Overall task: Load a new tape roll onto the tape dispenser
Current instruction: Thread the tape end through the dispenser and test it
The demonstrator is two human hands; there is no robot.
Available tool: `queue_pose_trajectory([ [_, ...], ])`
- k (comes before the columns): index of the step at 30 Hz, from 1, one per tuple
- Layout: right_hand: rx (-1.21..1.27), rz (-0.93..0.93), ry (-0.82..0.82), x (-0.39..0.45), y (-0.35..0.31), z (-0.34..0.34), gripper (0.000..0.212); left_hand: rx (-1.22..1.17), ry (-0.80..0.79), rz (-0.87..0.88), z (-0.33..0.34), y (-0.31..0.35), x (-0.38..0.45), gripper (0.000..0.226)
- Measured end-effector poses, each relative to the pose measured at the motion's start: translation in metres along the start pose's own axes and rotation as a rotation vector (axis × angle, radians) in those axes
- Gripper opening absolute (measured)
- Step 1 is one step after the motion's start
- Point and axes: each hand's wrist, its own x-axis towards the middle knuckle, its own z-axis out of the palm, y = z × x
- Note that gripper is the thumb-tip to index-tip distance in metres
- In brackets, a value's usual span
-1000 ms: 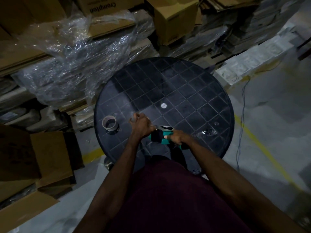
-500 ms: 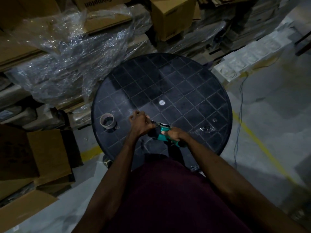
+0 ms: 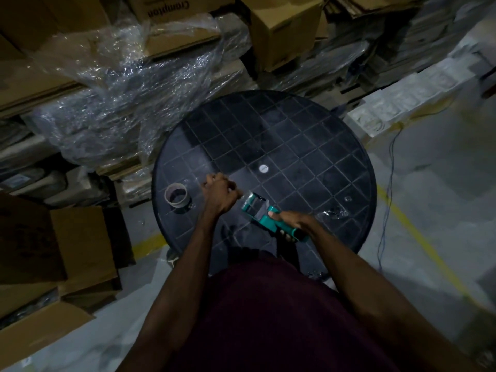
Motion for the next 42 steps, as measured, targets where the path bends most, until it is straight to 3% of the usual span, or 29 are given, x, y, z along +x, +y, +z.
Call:
queue_pose_trajectory([
  [6,-0.013,0.019,0.003,0.001,-0.001,0.0,0.081,0.02,-0.008,-0.052,0.003,-0.007,0.0,0.034],
  [7,-0.04,0.0,0.025,0.0,-0.002,0.0,0.077,0.005,0.007,-0.067,0.004,-0.007,-0.001,0.031],
  [12,-0.011,-0.102,0.187,0.002,0.001,-0.002,0.01,-0.219,0.084,-0.199,0.013,-0.002,-0.006,0.039],
  [14,0.113,-0.118,0.226,0.006,0.0,-0.002,0.008,-0.355,0.082,-0.222,0.022,-0.004,-0.008,0.043],
  [19,0.328,-0.123,0.306,0.01,-0.01,-0.008,0.038,-0.482,-0.329,-0.294,0.038,0.013,-0.025,0.022],
  [22,0.469,-0.174,0.3,0.008,-0.02,-0.003,0.033,-0.498,-0.535,-0.322,0.047,0.032,-0.028,0.023],
  [24,0.524,-0.215,0.282,0.005,-0.027,0.0,0.016,-0.601,-0.608,-0.412,0.053,0.043,-0.027,0.034],
  [25,0.535,-0.228,0.277,0.002,-0.031,0.0,0.012,-0.656,-0.612,-0.457,0.056,0.046,-0.025,0.037],
  [28,0.398,-0.24,0.374,0.006,-0.033,-0.005,0.028,-0.778,-0.57,-0.527,0.065,0.048,-0.024,0.035],
  [33,0.307,-0.4,0.393,0.007,-0.037,-0.004,0.019,-1.076,-0.519,-0.59,0.072,0.053,-0.025,0.053],
  [42,0.237,-0.571,0.388,0.003,-0.043,0.007,0.026,-1.326,-0.32,-0.541,0.078,0.06,-0.017,0.045],
])
